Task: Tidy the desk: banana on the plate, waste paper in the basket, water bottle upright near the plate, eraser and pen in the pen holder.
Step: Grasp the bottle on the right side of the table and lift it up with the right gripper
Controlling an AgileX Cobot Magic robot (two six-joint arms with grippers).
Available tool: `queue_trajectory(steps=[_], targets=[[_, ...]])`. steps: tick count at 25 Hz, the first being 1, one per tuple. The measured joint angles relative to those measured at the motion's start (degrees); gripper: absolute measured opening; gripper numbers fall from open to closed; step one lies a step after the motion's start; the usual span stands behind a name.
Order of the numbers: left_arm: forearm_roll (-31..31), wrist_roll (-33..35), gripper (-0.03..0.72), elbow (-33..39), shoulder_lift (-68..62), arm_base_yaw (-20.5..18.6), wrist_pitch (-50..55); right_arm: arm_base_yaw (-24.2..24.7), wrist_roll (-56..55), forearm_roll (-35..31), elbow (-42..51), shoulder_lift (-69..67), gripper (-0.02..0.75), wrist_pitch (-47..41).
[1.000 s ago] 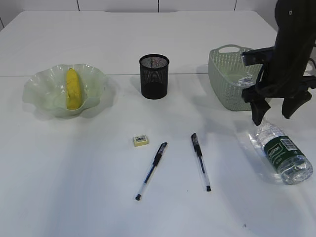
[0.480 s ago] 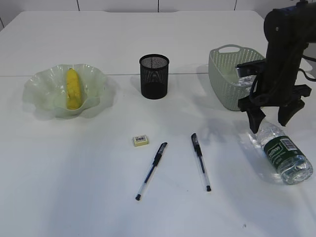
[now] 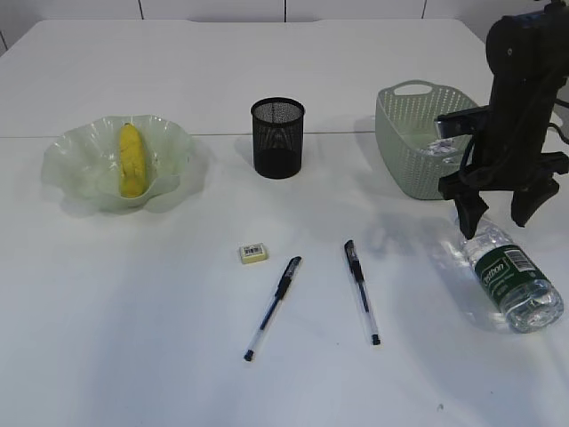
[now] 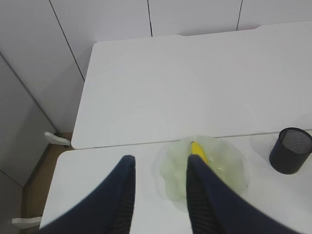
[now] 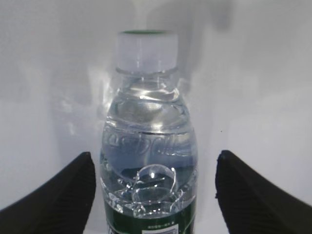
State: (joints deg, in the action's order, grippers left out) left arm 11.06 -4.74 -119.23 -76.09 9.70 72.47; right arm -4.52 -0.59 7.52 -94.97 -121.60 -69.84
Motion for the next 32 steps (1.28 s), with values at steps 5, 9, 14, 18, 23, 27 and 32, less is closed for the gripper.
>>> queue_trajectory(steps=[5, 9, 14, 18, 23, 27, 32], targets=[[-0.12, 0.0, 0.242, 0.0, 0.0, 0.0, 0.0, 0.08, 1.24, -1.68, -0.14, -0.64, 0.57, 0.0], [-0.24, 0.0, 0.242, 0.0, 0.0, 0.0, 0.0, 0.08, 1.71, -2.02, -0.41, -2.38, 0.571, 0.11], [-0.24, 0.0, 0.242, 0.0, 0.13, 0.0, 0.0, 0.08, 1.77, -2.13, -0.41, -4.34, 0.571, 0.22], [-0.24, 0.0, 0.242, 0.0, 0.13, 0.0, 0.0, 0.08, 1.86, -2.22, -0.41, -4.44, 0.57, 0.22], [-0.24, 0.0, 0.243, 0.0, 0.13, 0.0, 0.0, 0.08, 1.92, -2.22, -0.41, -4.44, 0.57, 0.22], [-0.24, 0.0, 0.242, 0.0, 0.13, 0.0, 0.0, 0.08, 2.29, -2.11, -0.41, -4.44, 0.566, 0.22], [-0.24, 0.0, 0.242, 0.0, 0.13, 0.0, 0.0, 0.08, 2.89, -2.11, -0.41, -4.44, 0.449, 0.34]])
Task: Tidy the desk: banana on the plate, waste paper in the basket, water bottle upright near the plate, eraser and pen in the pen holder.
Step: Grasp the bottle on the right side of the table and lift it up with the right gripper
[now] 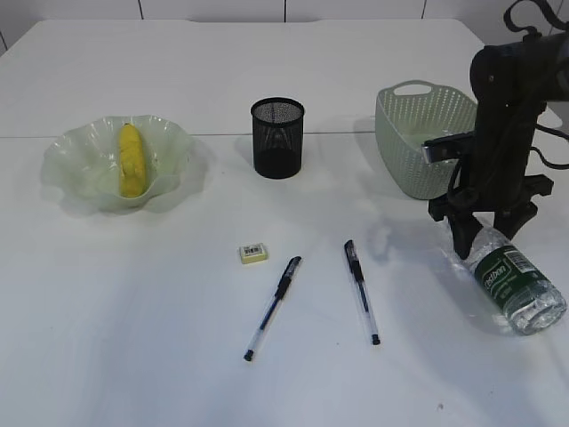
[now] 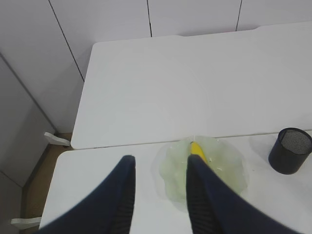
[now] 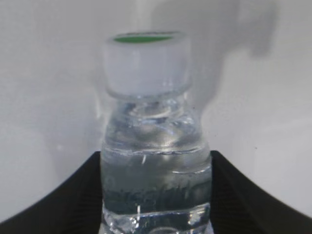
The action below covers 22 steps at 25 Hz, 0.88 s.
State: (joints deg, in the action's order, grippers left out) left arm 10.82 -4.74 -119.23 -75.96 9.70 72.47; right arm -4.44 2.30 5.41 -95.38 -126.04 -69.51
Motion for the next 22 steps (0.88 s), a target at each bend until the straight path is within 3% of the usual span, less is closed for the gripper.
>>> queue_trajectory(steps=[4, 12, 22], targets=[[0.0, 0.0, 0.242, 0.0, 0.0, 0.0, 0.0, 0.0, -0.02, 0.08, 0.0, 0.0, 0.362, 0.0], [0.0, 0.0, 0.242, 0.0, 0.0, 0.0, 0.0, 0.14, 0.14, 0.12, 0.0, 0.0, 0.354, 0.0], [0.11, 0.0, 0.242, 0.0, 0.0, 0.0, 0.0, 0.14, 0.22, -4.46, -1.29, -0.14, 0.347, 0.0]])
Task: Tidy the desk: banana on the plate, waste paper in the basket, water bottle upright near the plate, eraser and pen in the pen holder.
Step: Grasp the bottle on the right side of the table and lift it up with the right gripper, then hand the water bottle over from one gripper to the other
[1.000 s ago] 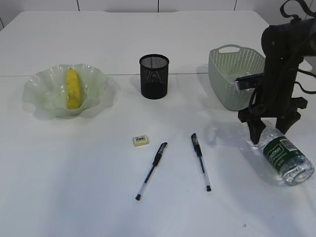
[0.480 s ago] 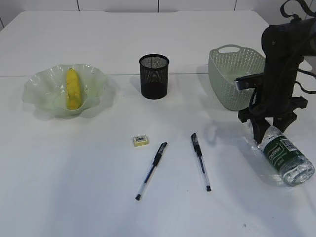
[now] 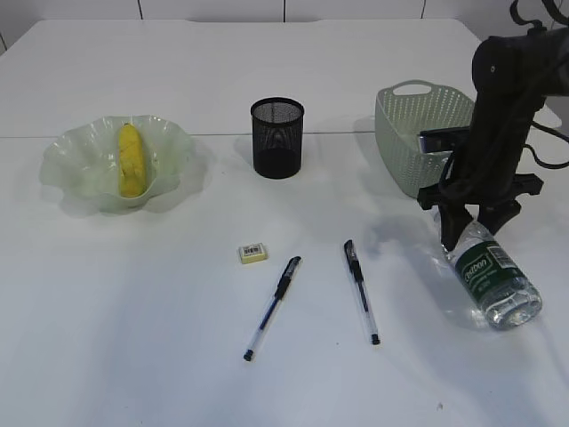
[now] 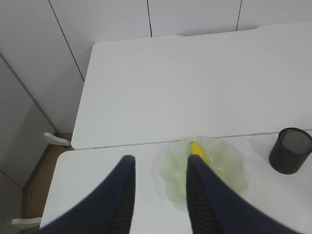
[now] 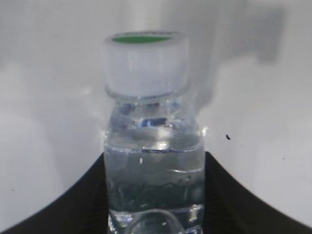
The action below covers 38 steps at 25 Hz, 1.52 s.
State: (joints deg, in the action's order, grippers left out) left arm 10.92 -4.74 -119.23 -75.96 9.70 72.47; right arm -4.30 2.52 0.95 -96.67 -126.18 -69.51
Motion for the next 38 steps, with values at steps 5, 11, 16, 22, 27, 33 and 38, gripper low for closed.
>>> queue_trajectory(steps=[5, 11, 16, 22, 27, 33, 38], targets=[[0.0, 0.02, 0.242, 0.0, 0.0, 0.0, 0.0, 0.0, 0.0, -2.92, -3.72, -0.57, 0.347, 0.2], [0.0, 0.12, 0.242, 0.0, 0.0, 0.0, 0.0, 0.0, 0.09, -8.97, -6.87, -0.57, 0.347, 0.32], [0.08, 0.12, 0.242, 0.0, 0.0, 0.0, 0.0, 0.0, 2.8, -14.49, -10.75, -0.57, 0.346, 0.11], [0.25, 0.12, 0.242, 0.0, 0.0, 0.0, 0.0, 0.0, 7.13, -21.31, -16.21, -0.59, 0.346, -0.13], [0.35, 0.33, 0.242, 0.0, 0.0, 0.0, 0.0, 0.0, 13.24, -31.42, -18.93, -0.59, 0.345, -0.36], [0.35, 2.02, 0.242, 0.0, 0.0, 0.0, 0.0, 0.0, 25.19, -48.2, -19.82, -0.59, 0.345, -0.39], [0.35, 2.15, 0.238, 0.0, 0.0, 0.0, 0.0, 0.0, 35.12, -56.55, -22.05, -0.69, 0.344, -0.49]])
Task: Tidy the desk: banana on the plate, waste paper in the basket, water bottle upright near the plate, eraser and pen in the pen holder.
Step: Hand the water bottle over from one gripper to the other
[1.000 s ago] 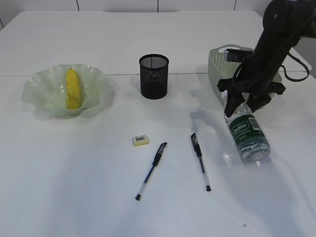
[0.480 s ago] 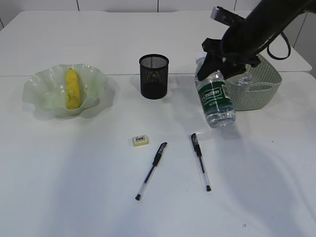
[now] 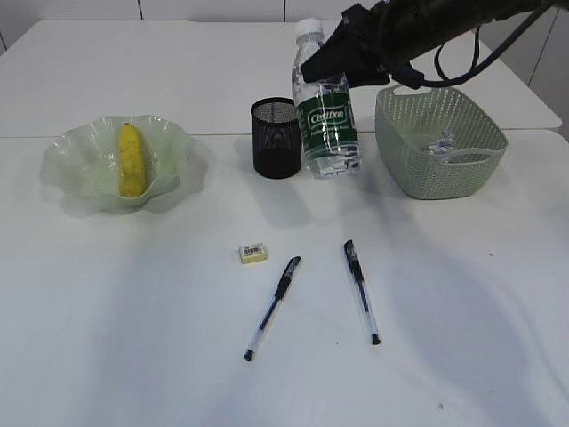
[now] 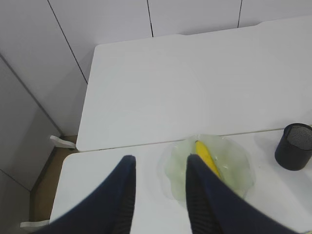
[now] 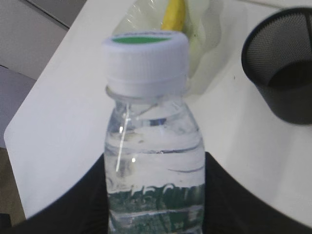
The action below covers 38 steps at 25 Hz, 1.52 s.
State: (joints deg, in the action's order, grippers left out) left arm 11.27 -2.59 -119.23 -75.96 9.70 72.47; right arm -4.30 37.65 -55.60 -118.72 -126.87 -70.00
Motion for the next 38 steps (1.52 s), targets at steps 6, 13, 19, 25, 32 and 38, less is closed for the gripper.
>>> queue_trajectory(steps=[6, 13, 19, 25, 32, 38], targets=[[-0.1, 0.0, 0.237, 0.0, 0.0, 0.0, 0.0, 0.0, 5.45, -2.49, -6.2, 0.0, 0.344, 0.0], [-0.1, 0.64, 0.237, 0.0, 0.0, 0.0, 0.0, 0.0, 6.0, -7.39, -9.19, 0.0, 0.344, -0.32], [-0.1, 0.86, 0.236, 0.0, 0.0, 0.0, 0.0, 0.0, 11.68, -8.93, -9.54, 0.0, 0.344, -0.53], [-0.1, 0.86, 0.236, 0.0, -0.1, 0.0, 0.0, 0.0, 24.55, -14.38, -9.54, 0.0, 0.344, -0.67], [0.14, 0.86, 0.236, 0.0, -0.68, 0.0, 0.0, 0.0, 34.83, -18.76, -9.54, 0.0, 0.344, -0.67], [0.57, 0.96, 0.236, 0.0, -3.4, 0.0, 0.0, 0.0, 42.04, -22.19, -9.91, 0.0, 0.344, -0.67]])
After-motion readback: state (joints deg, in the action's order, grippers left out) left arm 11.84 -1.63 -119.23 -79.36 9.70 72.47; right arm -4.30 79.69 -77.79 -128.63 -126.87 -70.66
